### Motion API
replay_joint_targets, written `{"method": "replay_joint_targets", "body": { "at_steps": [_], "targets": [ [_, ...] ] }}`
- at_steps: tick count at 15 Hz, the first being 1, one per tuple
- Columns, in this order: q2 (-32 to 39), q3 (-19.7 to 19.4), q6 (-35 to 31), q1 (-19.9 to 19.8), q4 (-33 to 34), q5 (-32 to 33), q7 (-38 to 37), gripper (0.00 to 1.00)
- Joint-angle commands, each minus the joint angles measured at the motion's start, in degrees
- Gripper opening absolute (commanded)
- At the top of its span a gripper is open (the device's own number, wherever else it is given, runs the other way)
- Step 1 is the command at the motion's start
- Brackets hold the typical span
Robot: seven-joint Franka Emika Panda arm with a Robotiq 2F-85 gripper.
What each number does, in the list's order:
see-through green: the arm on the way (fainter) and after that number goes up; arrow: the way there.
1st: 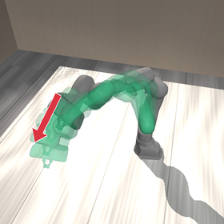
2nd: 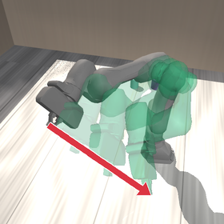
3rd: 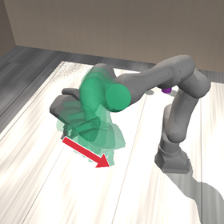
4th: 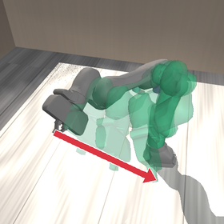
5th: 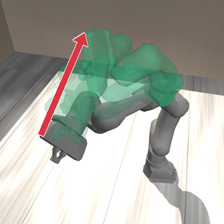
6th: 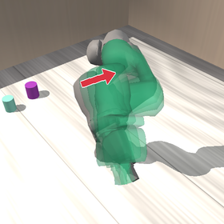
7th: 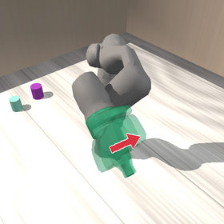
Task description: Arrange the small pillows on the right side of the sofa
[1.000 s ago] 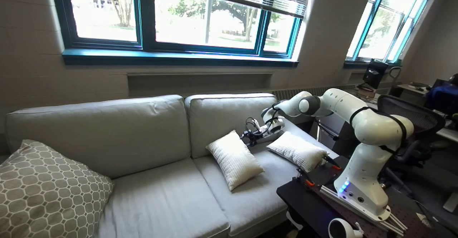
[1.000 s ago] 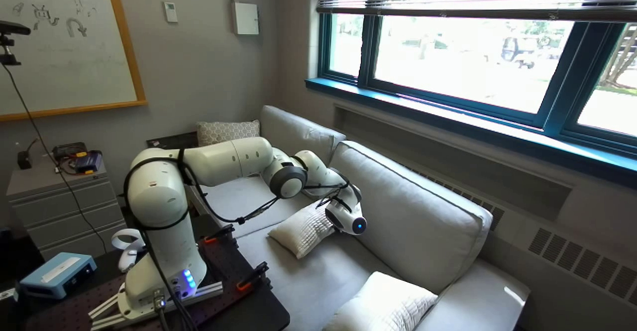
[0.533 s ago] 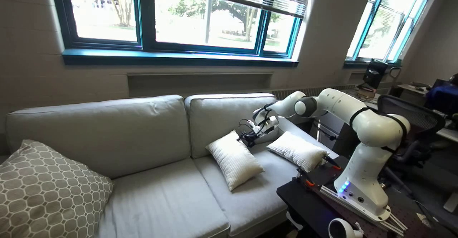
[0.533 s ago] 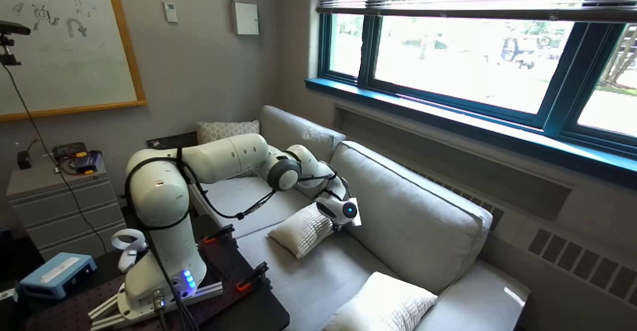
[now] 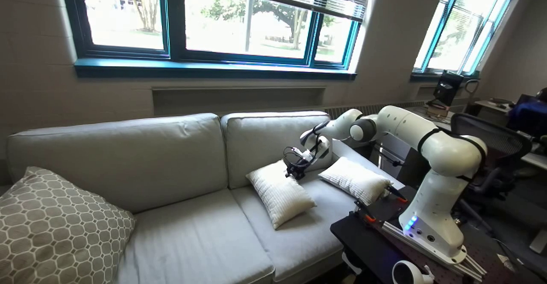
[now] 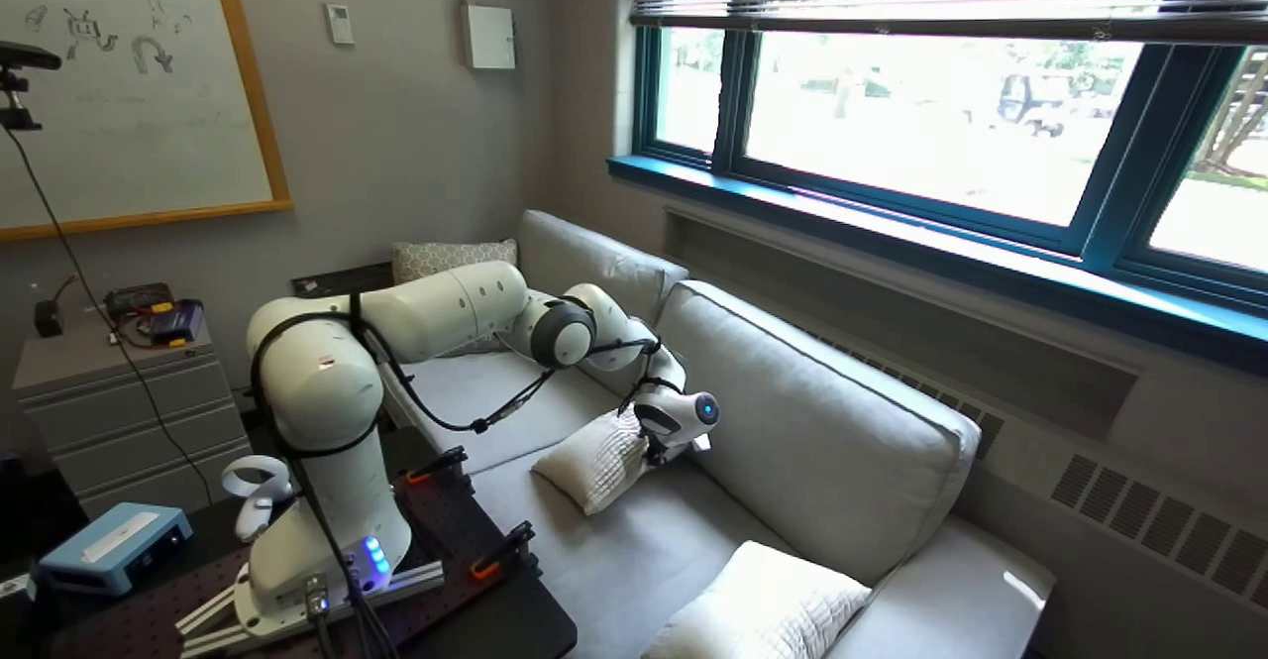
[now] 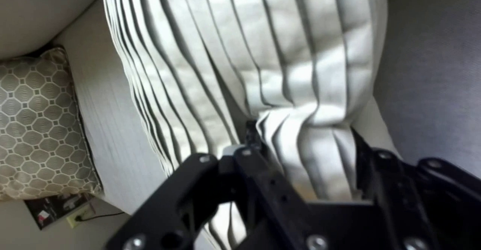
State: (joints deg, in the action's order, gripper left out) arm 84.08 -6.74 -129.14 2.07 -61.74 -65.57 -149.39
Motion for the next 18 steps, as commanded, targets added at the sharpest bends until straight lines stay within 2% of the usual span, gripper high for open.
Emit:
{"method": "replay_joint_targets", "body": {
  "at_steps": [1,4,5,8,12,14,15,18],
  "targets": [
    [0.03,-3.58,3.01,2.58,-0.60,-1.52,0.00,0.23],
    [0.03,-3.93,2.77,3.02,0.11,-1.32,0.01,0.02],
    [0.02,-4.10,2.57,3.25,0.21,-1.40,0.01,0.01],
    [0.00,-5.79,1.96,5.11,0.22,-3.04,0.02,0.02],
    [-1.64,-11.99,-0.11,11.25,-2.93,-5.85,0.05,0.03],
    [-4.43,-14.20,-2.87,14.73,-7.93,-5.55,0.04,0.03],
    [-5.44,-14.79,-5.75,16.43,-9.93,-4.30,0.03,0.03],
    [-9.19,-16.36,-15.06,21.86,-19.28,-6.64,2.81,0.02]
  ]
}}
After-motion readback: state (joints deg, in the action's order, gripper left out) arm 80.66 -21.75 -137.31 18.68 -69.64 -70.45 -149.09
